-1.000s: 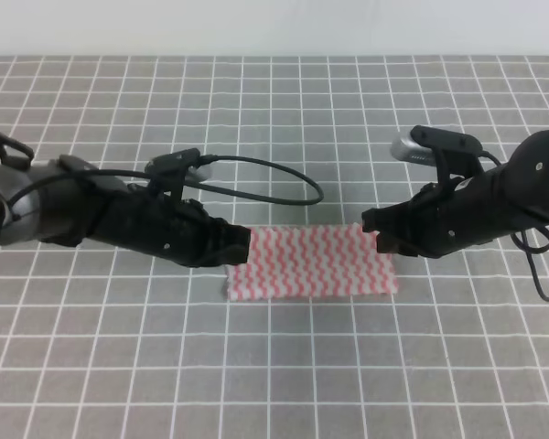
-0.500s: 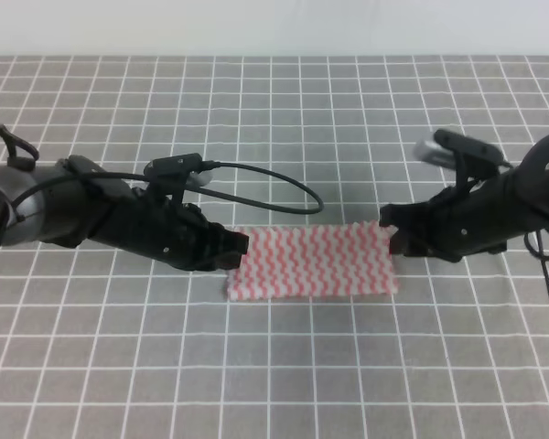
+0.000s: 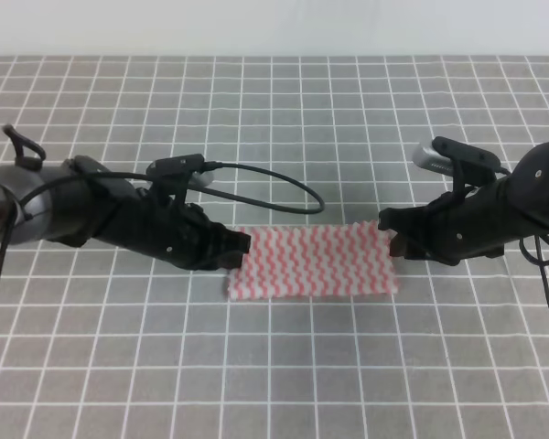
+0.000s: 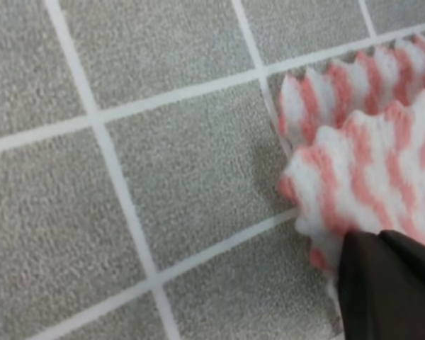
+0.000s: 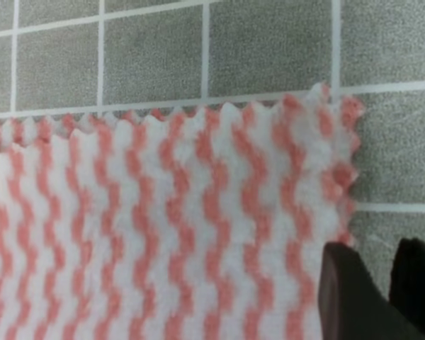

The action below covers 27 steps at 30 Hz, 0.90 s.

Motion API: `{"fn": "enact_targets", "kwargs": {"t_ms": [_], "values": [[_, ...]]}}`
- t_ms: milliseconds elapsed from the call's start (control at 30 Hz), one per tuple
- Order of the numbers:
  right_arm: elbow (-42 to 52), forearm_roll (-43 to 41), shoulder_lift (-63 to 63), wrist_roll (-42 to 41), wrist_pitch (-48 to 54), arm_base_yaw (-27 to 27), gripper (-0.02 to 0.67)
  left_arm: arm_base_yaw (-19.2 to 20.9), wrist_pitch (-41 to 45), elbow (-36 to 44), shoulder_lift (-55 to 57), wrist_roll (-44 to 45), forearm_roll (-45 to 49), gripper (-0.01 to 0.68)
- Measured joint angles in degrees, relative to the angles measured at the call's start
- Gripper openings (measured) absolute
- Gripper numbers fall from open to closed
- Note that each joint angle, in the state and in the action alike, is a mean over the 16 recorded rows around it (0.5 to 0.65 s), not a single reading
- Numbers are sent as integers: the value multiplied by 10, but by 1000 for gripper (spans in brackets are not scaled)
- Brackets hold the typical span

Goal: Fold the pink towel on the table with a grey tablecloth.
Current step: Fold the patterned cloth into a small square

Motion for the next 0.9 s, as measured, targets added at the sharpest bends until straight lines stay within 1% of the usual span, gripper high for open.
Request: {"fn": "enact_targets", "kwargs": {"t_ms": [100,467,567,900], "values": [[0,0,0,0,-2,0,162,0,3,-2,1,0,0,-1],[-2,12,4,0,-17,0,257,0,10,-3,1,0,1,-1],[-5,17,11,0,-15,0,270,0,10,-4,1,0,1,-2],[-26,30,36,-1,8,0,244,0,9,-4,2,0,1,-2]]}}
